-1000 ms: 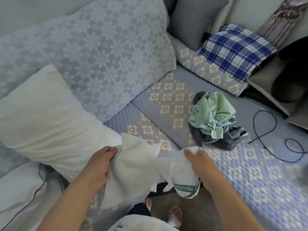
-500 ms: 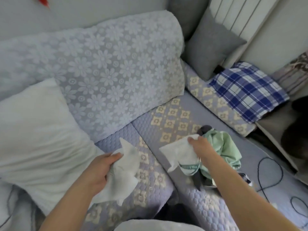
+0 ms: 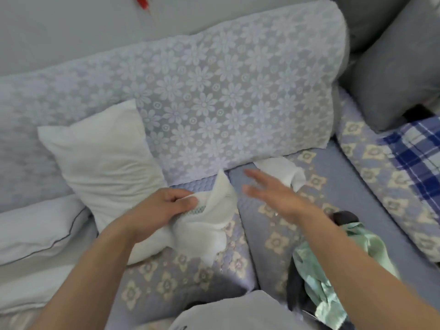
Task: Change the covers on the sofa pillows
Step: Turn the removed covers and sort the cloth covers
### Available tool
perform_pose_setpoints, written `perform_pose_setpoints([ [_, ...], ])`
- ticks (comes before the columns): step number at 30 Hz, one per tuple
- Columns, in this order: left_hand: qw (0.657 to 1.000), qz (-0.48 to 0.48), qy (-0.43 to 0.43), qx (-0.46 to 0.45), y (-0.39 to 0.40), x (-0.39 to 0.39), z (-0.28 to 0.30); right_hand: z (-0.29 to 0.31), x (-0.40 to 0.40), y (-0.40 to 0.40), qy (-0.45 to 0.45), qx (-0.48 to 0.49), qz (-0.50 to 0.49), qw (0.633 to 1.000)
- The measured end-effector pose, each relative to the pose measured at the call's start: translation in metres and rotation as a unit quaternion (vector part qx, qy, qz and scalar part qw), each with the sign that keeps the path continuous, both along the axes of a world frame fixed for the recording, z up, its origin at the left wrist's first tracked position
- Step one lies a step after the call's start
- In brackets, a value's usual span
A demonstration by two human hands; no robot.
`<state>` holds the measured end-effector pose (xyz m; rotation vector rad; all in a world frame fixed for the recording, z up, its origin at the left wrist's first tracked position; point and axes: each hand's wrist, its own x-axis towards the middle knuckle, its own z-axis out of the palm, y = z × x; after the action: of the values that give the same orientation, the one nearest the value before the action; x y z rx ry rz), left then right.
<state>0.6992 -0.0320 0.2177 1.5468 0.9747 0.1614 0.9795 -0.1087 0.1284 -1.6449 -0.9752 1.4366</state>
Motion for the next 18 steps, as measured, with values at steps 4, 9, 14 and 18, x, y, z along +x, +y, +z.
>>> perform_pose_setpoints([
  [4,0.998,-0.062,0.015,0.003,-0.008,0.0,0.033,0.007,-0.025,-0.014,0.079,0.017,0.145,0.986],
  [9,0.978,-0.055,0.168,0.111,-0.012,-0.01,0.034,0.029,-0.015,-0.04,0.083,0.064,0.108,0.989],
  [14,0.827,0.253,0.224,0.449,-0.04,-0.001,-0.007,0.071,-0.034,-0.061,0.074,0.167,-0.034,0.983],
  [18,0.926,0.341,-0.136,-0.087,-0.094,0.04,0.017,0.085,-0.082,-0.076,-0.104,0.213,-0.173,0.956],
])
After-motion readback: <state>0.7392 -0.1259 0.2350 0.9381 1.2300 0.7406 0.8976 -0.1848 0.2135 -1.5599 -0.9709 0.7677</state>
